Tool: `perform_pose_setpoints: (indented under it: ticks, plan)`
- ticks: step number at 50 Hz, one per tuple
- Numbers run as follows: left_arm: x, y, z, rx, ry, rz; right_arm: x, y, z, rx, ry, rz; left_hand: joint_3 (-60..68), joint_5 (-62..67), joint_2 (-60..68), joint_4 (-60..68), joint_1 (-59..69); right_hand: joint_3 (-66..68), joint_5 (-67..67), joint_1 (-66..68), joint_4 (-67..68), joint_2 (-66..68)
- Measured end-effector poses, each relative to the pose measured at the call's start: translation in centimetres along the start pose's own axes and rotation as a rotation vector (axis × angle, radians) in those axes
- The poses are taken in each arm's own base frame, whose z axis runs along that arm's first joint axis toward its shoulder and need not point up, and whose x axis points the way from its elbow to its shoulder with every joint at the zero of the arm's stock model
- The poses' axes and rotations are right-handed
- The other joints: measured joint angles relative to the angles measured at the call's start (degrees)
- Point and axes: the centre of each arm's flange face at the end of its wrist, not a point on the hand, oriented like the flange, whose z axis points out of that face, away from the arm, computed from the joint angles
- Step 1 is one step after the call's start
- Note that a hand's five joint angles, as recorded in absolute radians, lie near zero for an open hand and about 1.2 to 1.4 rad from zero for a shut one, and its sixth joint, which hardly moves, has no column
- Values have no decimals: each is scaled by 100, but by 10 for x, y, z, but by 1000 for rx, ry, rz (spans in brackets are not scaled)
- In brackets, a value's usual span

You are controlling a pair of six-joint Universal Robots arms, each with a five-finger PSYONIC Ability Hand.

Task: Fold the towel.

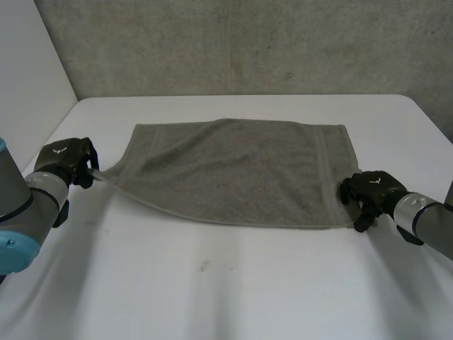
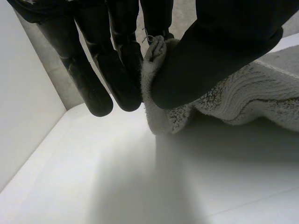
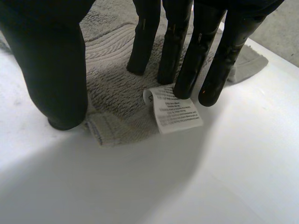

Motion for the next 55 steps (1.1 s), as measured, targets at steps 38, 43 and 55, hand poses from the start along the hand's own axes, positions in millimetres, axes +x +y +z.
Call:
perform_pose_setpoints:
  ticks: [38, 43, 55]
  plan:
    - [3, 1, -5, -13, 9, 4, 3, -18, 2, -4, 12, -15, 0, 0, 0, 0, 0, 2723, 2768, 2092, 2763, 2697]
    - [4, -3, -15, -30, 14, 11, 2, -20, -20, -100, -31, 25, 0, 0, 0, 0, 0, 2723, 2779, 2092, 2766, 2697]
    - [6, -15, -86, -229, 41, 64, 5, -21, -108, -361, -180, -157, 0, 0, 0, 0, 0, 2723, 2796, 2092, 2766, 2697]
